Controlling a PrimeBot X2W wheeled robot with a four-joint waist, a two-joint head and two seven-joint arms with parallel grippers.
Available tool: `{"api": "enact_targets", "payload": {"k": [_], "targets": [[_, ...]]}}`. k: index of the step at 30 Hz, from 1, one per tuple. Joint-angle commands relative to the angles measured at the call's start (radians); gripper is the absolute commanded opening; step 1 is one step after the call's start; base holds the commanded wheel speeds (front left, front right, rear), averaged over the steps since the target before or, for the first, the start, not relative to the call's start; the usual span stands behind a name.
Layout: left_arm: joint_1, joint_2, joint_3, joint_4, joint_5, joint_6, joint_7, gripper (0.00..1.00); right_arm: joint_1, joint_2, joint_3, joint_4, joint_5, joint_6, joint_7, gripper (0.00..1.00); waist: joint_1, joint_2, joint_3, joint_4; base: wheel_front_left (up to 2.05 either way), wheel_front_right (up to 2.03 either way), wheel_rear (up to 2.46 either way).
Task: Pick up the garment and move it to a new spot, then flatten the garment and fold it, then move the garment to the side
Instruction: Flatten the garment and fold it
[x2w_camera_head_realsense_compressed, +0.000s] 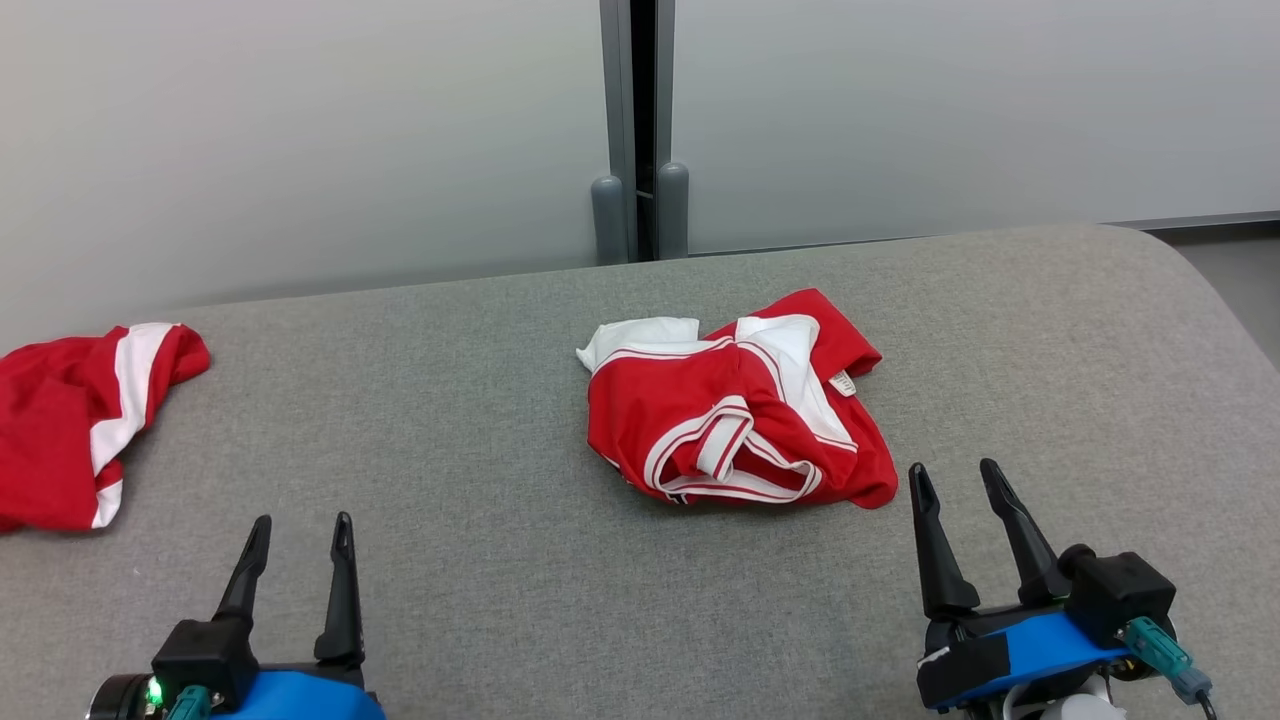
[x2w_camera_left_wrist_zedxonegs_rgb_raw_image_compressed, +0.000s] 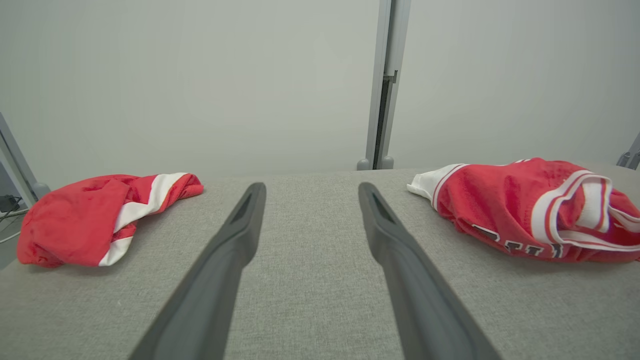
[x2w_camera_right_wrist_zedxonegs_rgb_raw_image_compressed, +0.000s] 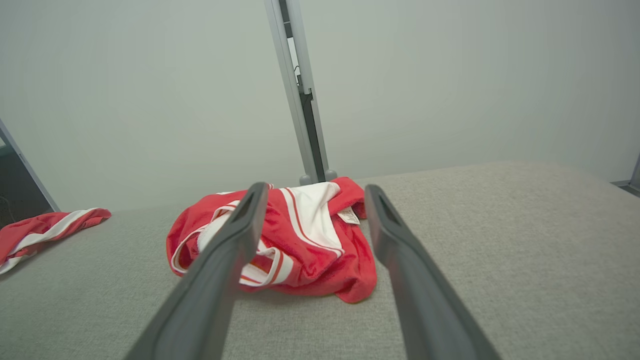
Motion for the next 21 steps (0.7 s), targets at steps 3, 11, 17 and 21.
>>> {"api": "enact_targets", "payload": {"k": [3,11,17,21], "targets": [[-0.032,-0.003,-0.009,0.005,0.009,-0.01,-0.003,1.0,-0.006,0.0,0.001,0.003,-0.006,0.0,-0.001,1.0,0.0,0.0,0.003,-0.001,0.0,0.0,0.0],[-0.166,-0.015,-0.145,0.036,0.025,-0.045,-0.003,1.0,-0.027,0.0,0.013,-0.004,-0.002,0.0,-0.001,1.0,0.0,0.0,0.037,-0.03,0.0,0.0,0.0],[-0.3,-0.018,-0.315,0.086,-0.013,-0.062,-0.003,1.0,-0.05,0.0,0.019,-0.005,0.014,0.0,-0.001,1.0,0.0,0.0,0.078,-0.085,0.0,0.0,0.0],[-0.375,-0.017,-0.422,0.143,-0.042,-0.057,-0.003,1.0,-0.063,0.0,0.019,-0.007,0.026,0.0,-0.001,1.0,0.0,0.0,0.108,-0.128,0.0,0.0,0.0]]}}
